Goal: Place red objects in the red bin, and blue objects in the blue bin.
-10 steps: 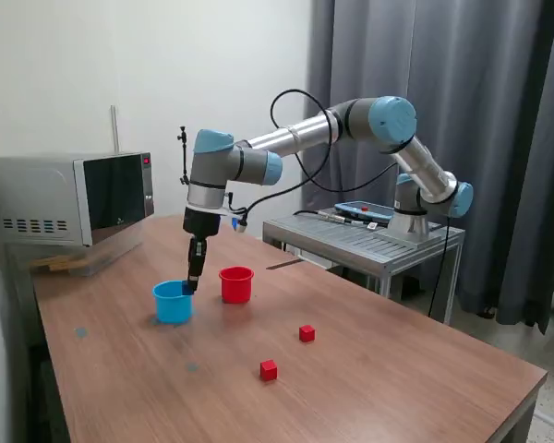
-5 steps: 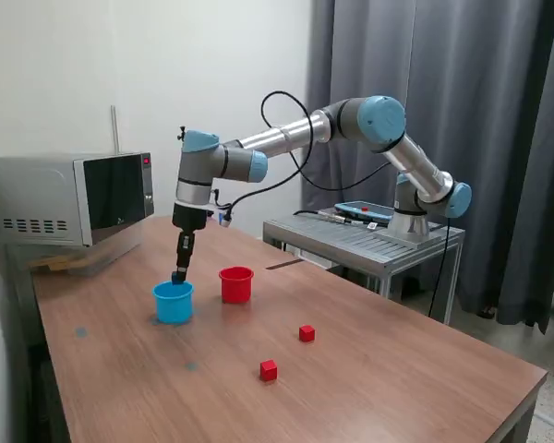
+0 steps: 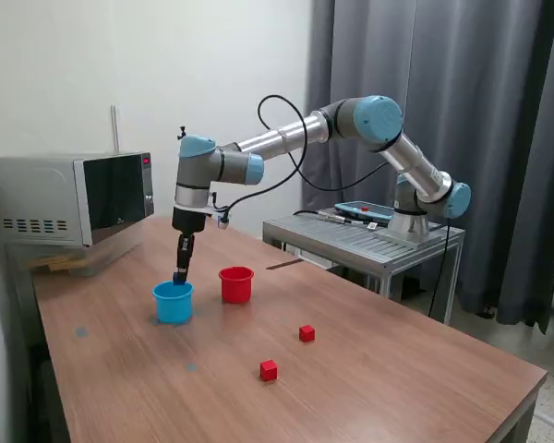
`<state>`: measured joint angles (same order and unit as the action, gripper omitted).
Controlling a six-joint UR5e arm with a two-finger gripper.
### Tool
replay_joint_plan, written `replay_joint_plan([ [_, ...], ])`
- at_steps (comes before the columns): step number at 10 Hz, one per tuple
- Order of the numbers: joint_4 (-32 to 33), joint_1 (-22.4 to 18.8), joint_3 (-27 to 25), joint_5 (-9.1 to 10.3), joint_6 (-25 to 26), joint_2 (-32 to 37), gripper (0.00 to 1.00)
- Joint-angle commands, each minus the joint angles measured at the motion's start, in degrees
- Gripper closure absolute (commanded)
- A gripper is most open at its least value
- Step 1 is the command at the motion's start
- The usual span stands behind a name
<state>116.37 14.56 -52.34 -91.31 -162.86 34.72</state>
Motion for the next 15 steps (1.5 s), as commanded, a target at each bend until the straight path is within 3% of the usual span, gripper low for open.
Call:
replay_joint_plan([
  [1, 0.00, 0.12, -0.31, -0.09, 0.00, 0.00, 0.00],
  [7, -2.01, -0.92, -1.79, 0.17, -2.46, 3.32, 0.00],
  [9, -4.91, -4.69, -4.86, 0.52, -4.48, 5.52, 0.00],
  [11, -6.32, -11.02, -8.38, 0.61, -5.01, 8.42, 0.00],
  [15, -8.26, -15.68, -15.77, 1.31, 1.21, 15.01, 0.00],
])
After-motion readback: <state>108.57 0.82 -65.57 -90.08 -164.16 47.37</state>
